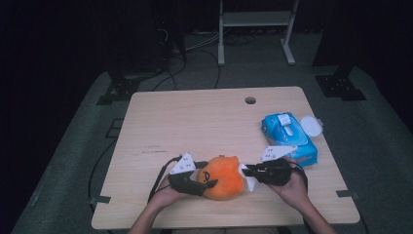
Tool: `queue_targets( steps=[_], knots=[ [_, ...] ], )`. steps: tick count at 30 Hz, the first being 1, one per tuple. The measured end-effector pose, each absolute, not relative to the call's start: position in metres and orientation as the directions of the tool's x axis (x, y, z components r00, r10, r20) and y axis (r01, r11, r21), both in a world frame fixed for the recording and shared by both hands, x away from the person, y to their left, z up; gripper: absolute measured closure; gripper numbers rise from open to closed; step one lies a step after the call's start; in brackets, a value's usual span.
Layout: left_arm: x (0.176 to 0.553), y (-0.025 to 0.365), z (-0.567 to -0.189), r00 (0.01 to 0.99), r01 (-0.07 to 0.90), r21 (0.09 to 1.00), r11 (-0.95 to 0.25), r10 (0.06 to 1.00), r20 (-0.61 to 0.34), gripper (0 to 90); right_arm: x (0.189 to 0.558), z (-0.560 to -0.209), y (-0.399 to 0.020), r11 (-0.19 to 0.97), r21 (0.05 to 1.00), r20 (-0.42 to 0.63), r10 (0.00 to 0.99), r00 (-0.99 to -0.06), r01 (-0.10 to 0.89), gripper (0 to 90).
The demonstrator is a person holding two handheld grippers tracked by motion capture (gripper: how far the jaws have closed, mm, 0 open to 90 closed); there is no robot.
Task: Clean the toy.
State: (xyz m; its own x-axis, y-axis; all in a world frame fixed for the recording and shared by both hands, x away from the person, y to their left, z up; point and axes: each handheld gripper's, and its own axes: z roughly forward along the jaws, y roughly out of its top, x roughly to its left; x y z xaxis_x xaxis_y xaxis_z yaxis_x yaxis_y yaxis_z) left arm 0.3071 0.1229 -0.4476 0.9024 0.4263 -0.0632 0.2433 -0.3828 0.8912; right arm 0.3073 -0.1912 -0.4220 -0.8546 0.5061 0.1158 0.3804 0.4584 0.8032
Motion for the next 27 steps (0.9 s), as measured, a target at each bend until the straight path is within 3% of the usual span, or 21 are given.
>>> queue_targets(
  steps=[7,15,22,27],
  knots=[
    [0.306,0.117,-0.449,0.897,0.24,0.893,-0.38,0.438,-0.055,26.2,0.297,-0.406,-0.179,0.405,0.848,0.156,0.426,-0.891,0.342,79.7],
    [0.304,0.115,-0.448,0.894,0.237,0.889,-0.391,0.446,-0.042,26.6,0.305,-0.414,-0.19,0.427,0.822,0.154,0.471,-0.869,0.377,79.7],
    [0.308,0.115,-0.45,0.884,0.263,0.892,-0.368,0.462,-0.07,26.5,0.286,-0.406,-0.17,0.476,0.825,0.128,0.366,-0.922,0.303,79.5],
    [0.303,0.111,-0.449,0.897,0.234,0.896,-0.378,0.44,-0.049,27.9,0.296,-0.409,-0.179,0.445,0.83,0.138,0.422,-0.896,0.337,79.6]
  ],
)
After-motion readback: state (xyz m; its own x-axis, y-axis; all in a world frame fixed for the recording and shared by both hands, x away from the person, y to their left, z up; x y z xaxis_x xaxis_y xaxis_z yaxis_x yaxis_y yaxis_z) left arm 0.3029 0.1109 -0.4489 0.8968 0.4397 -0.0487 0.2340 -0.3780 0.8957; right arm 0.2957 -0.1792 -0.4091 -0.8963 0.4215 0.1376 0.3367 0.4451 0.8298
